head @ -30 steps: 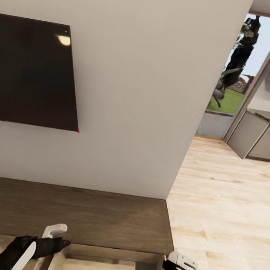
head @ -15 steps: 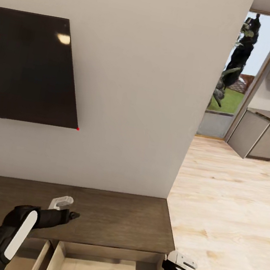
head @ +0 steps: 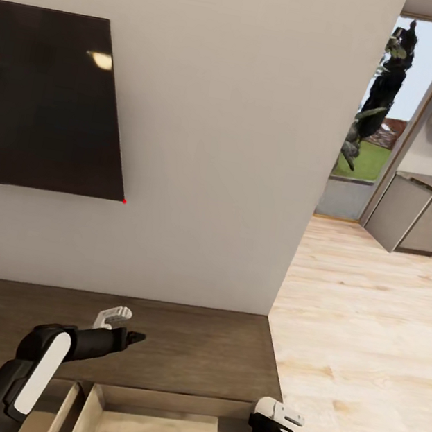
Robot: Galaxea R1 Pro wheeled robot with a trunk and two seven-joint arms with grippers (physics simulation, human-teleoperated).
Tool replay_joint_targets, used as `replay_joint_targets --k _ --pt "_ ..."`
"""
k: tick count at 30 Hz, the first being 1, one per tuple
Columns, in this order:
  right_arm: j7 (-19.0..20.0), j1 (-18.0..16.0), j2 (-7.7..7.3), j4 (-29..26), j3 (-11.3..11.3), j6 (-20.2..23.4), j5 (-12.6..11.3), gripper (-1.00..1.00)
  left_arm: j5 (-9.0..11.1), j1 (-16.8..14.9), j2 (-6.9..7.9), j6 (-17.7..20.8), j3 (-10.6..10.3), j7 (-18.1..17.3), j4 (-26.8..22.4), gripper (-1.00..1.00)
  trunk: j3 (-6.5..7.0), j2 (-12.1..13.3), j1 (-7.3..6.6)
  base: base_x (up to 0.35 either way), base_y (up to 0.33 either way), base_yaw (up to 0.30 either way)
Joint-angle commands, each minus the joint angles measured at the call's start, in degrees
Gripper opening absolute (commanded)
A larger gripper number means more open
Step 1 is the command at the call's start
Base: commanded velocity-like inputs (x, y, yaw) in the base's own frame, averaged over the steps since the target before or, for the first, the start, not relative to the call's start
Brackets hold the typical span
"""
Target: Place each of the two pumpkins and all three candles from the living room inside a cabinet in the living room (use any cabinet), then make sure every cabinet is closed, and position the cauldron so it is next to a table in the living room.
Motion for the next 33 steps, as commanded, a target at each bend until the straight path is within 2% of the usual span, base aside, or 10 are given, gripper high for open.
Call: replay_joint_targets --k 1,4,11,17,21,22,28,33 --pt "-0.18 -0.04 0.03 0.01 0.51 -0.20 -0.57 -1.00 -0.46 -0.04 -0.08 0.23 0.00 -0.59 -0.03 1.00 -0.24 -0.45 0.23 0.000 0.000 0.000" --pt "-0.14 -0.04 0.21 0.01 0.51 -0.20 -0.57 -1.00 -0.34 -0.03 0.01 0.24 -0.05 -0.59 -0.04 1.00 -0.78 -1.65 0.88 0.000 0.000 0.000" --pt "-0.06 -0.04 1.62 0.10 0.56 -0.20 -0.50 -1.00 0.18 -0.03 0.30 0.25 0.08 -0.59 -0.11 1.00 -2.04 -4.46 2.42 0.000 0.000 0.000" --pt "0.08 -0.04 1.97 0.10 0.60 0.23 -0.49 -1.00 1.00 -0.03 0.45 0.33 -0.19 -0.65 -0.31 1.00 -3.11 -6.87 3.74 0.000 0.000 0.000" --pt "0.12 -0.04 2.02 0.10 0.60 1.95 -0.49 -1.00 2.98 0.03 0.64 0.41 -0.09 -0.67 -0.52 1.00 -3.83 -8.47 4.62 0.000 0.000 0.000" --pt "0.13 -0.04 2.03 0.10 0.60 3.02 -0.48 -1.00 4.03 0.07 0.73 0.42 0.02 -0.66 -0.59 1.00 -4.01 -8.87 4.84 0.000 0.000 0.000" --pt "0.30 -0.04 2.07 0.07 0.67 5.05 -0.49 -1.00 5.59 0.14 2.00 0.50 -0.11 -0.68 -0.72 1.00 -5.09 -11.28 6.16 0.000 0.000 0.000" --pt "3.27 -0.04 2.11 0.04 0.68 6.77 -0.51 -1.00 7.43 0.24 2.45 0.53 -0.12 -0.68 -1.98 1.00 -5.99 -13.28 7.25 0.000 0.000 0.000"
